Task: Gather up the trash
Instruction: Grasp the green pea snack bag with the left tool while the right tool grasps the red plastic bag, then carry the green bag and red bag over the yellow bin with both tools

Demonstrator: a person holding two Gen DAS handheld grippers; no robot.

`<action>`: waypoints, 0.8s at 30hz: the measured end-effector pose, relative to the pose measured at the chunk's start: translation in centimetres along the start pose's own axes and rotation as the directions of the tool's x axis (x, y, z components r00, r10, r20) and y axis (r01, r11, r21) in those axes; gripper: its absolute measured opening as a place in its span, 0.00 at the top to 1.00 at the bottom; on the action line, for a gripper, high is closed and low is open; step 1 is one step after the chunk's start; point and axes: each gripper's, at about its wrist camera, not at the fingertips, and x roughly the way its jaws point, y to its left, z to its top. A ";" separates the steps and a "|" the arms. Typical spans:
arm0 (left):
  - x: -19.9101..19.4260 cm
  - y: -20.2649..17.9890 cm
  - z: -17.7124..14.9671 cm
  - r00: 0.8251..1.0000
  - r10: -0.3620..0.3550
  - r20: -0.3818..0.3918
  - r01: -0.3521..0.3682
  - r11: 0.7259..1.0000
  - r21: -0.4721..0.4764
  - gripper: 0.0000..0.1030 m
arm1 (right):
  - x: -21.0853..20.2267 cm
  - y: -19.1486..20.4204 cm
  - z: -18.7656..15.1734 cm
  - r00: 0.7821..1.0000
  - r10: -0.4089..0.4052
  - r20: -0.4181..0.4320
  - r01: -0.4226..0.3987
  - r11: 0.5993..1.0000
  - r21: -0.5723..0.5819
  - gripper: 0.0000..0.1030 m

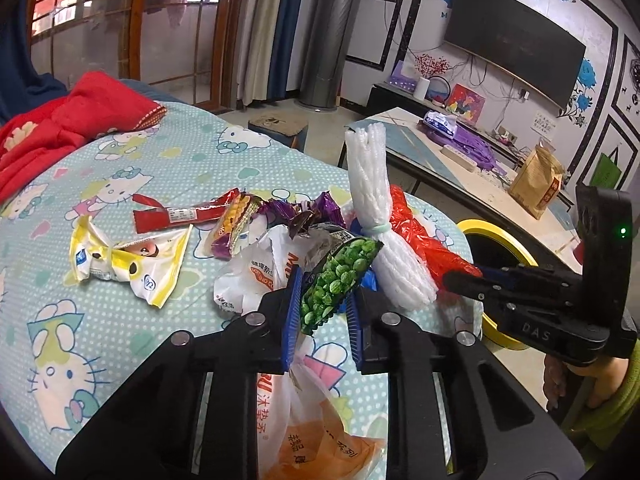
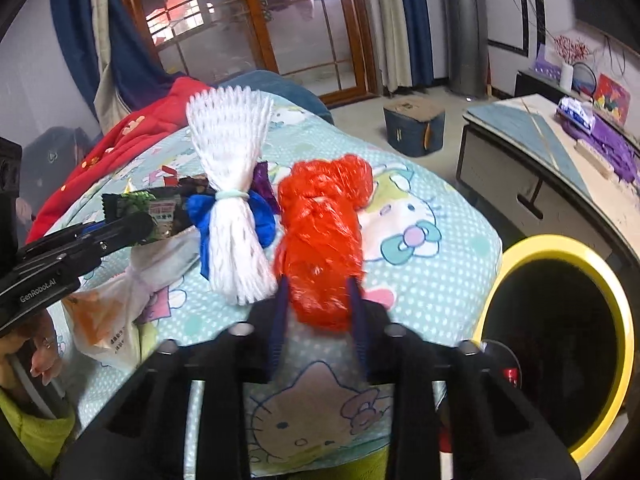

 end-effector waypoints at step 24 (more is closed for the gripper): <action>-6.7 0.2 2.2 0.977 -0.025 0.212 0.037 0.998 -0.055 0.93 | -5.0 -0.8 0.3 0.987 -0.005 0.161 0.006 1.000 -0.005 0.92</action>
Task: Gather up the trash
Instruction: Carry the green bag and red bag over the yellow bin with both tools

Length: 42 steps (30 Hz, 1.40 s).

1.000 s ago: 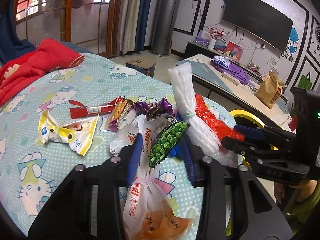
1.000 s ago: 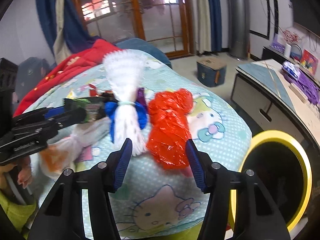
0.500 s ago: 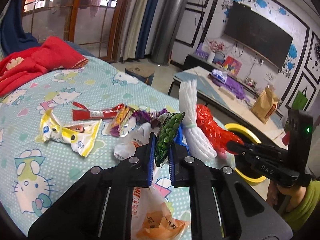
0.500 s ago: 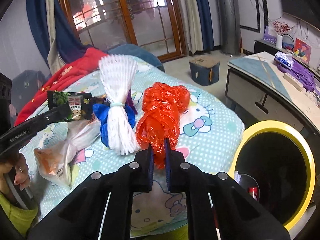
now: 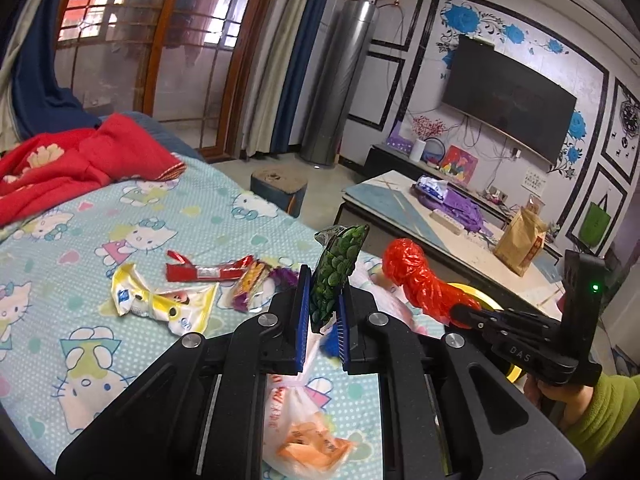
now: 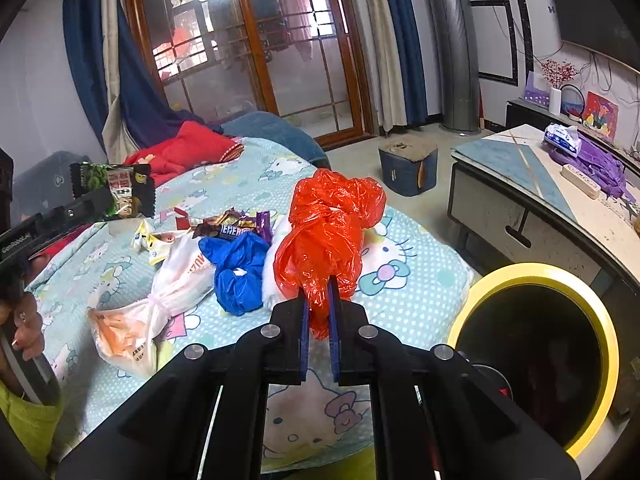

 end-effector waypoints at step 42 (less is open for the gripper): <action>5.0 -13.6 -3.1 0.979 -0.167 -0.118 0.188 0.961 0.203 0.93 | -7.4 -9.5 -2.2 0.983 -0.171 0.069 0.159 0.975 0.153 0.92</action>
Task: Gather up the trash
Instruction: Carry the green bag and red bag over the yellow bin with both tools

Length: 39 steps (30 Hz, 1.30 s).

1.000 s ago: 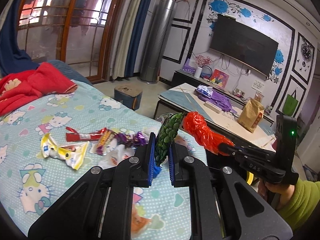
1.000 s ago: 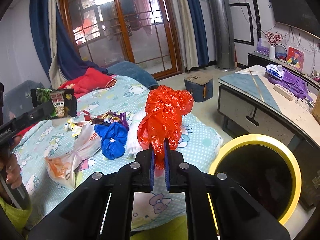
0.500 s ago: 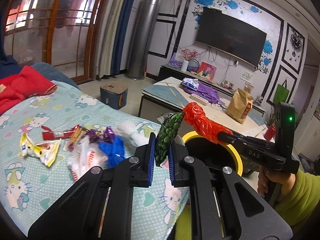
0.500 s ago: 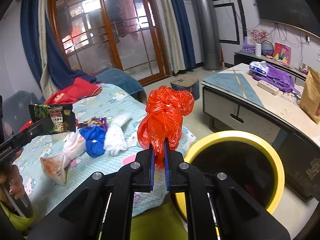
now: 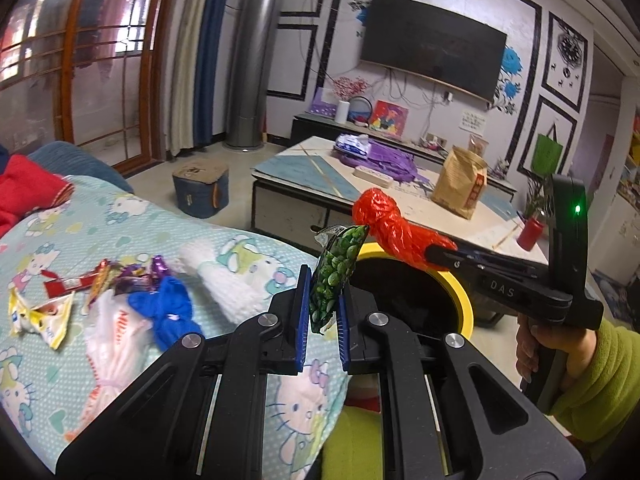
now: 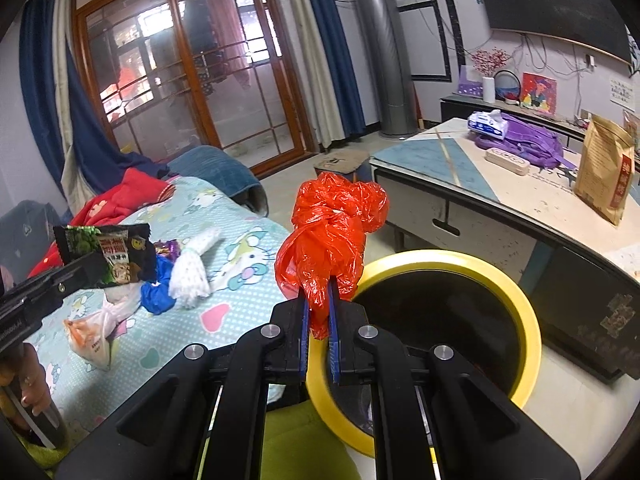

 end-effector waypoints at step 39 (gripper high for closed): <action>11.1 -6.8 -1.9 0.973 -0.105 -0.206 0.131 0.985 0.114 0.93 | 4.6 -9.5 -5.2 0.964 -0.158 -0.216 0.197 0.965 0.176 0.92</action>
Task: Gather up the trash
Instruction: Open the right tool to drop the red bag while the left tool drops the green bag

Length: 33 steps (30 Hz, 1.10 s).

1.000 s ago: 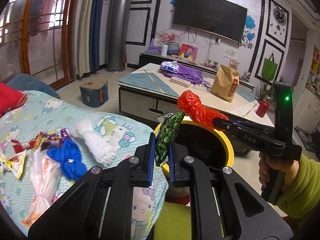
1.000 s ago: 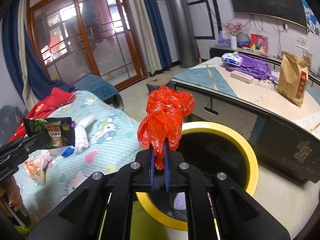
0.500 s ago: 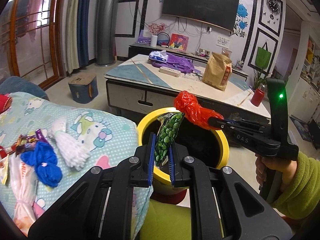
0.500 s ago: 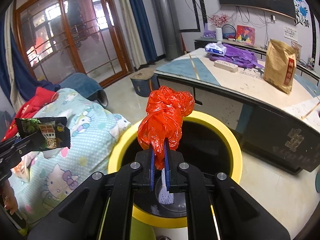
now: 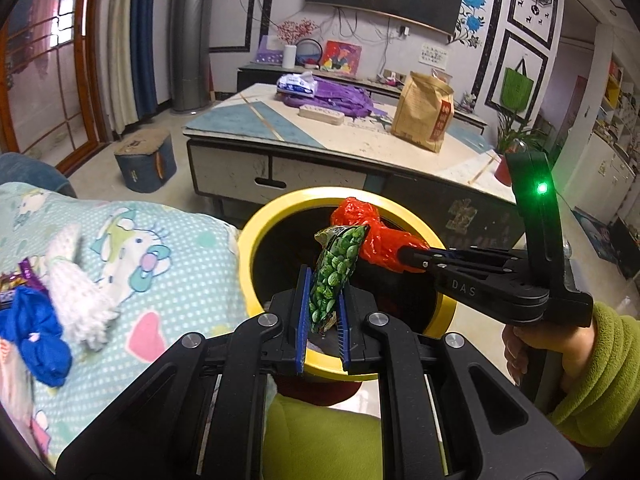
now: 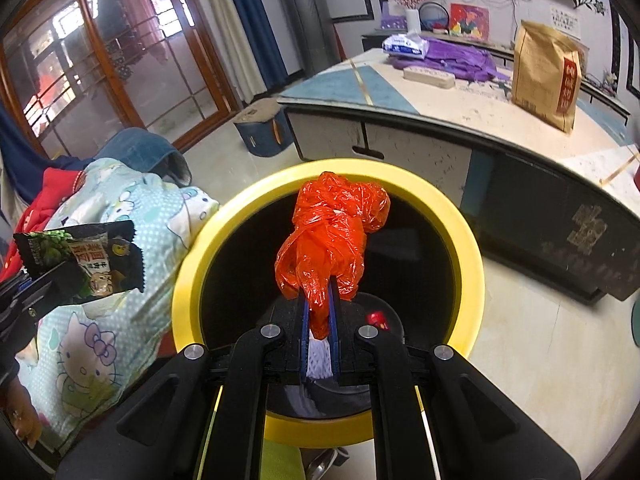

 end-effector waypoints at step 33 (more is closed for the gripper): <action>5.9 0.6 -0.2 0.995 -0.001 -0.100 -0.004 0.999 -0.054 0.40 | 0.7 -2.9 0.4 1.000 -0.029 0.000 0.029 0.992 0.123 0.54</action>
